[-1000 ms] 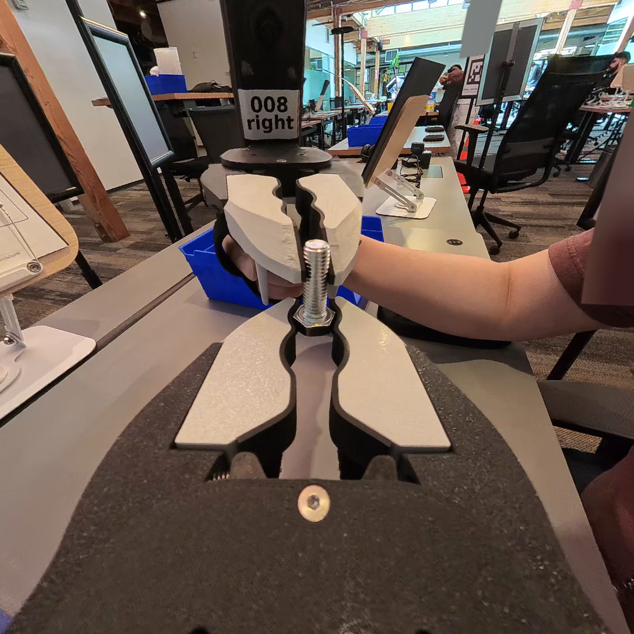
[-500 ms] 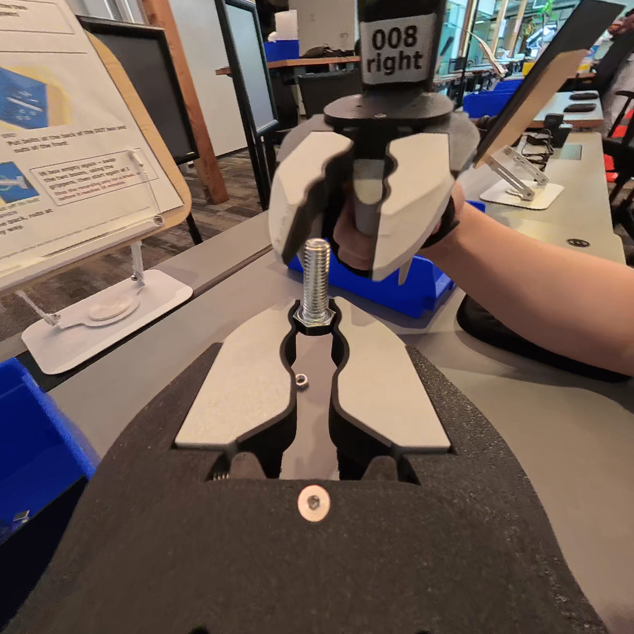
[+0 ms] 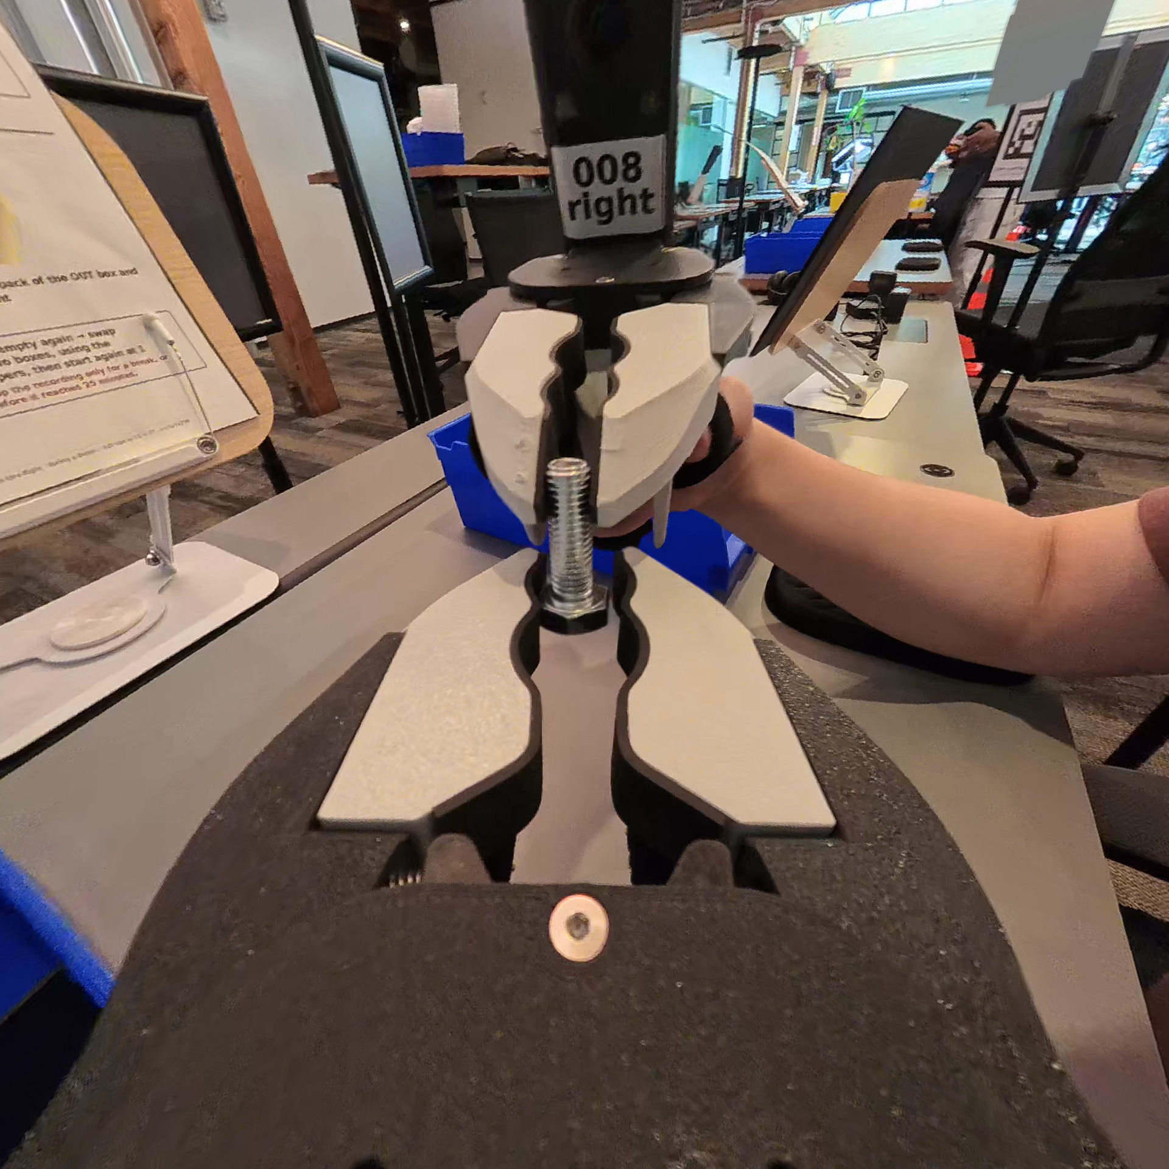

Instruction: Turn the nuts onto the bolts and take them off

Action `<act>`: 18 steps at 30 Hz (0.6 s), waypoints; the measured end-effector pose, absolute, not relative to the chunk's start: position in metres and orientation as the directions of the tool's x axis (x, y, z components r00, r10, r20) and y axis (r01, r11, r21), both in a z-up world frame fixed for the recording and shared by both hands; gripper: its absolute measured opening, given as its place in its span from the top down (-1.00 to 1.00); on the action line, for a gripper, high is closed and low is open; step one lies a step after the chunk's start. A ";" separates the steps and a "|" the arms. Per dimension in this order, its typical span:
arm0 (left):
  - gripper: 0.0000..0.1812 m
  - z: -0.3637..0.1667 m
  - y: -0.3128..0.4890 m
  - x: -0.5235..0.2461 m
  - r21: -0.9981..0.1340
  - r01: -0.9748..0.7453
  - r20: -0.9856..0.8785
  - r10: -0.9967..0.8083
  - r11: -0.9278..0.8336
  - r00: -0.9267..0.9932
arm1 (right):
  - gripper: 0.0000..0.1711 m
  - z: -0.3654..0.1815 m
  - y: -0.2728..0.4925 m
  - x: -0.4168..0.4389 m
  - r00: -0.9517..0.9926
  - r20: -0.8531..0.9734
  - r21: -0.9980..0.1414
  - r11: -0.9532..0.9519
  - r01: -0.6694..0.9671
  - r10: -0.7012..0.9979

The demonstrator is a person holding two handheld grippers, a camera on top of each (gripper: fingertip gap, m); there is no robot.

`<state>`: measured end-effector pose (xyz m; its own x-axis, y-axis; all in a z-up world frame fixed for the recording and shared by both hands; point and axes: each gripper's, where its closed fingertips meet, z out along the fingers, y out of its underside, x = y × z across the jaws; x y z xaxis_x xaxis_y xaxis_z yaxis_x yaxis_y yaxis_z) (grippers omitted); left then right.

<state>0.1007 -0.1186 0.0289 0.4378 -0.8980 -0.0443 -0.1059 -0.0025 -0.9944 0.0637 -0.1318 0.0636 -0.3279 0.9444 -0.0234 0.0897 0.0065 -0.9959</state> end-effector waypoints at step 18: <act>0.84 0.025 -0.126 0.106 -0.992 -0.126 -0.044 -0.918 -0.007 0.393 | 0.88 0.064 -0.140 0.069 -0.385 -0.003 -0.997 0.029 0.076 0.923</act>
<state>0.1059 -0.1256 0.0251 0.3933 -0.9184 -0.0437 -0.1258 -0.0067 -0.9920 0.0694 -0.1399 0.0637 -0.3847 0.9230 -0.0026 0.0759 0.0289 -0.9967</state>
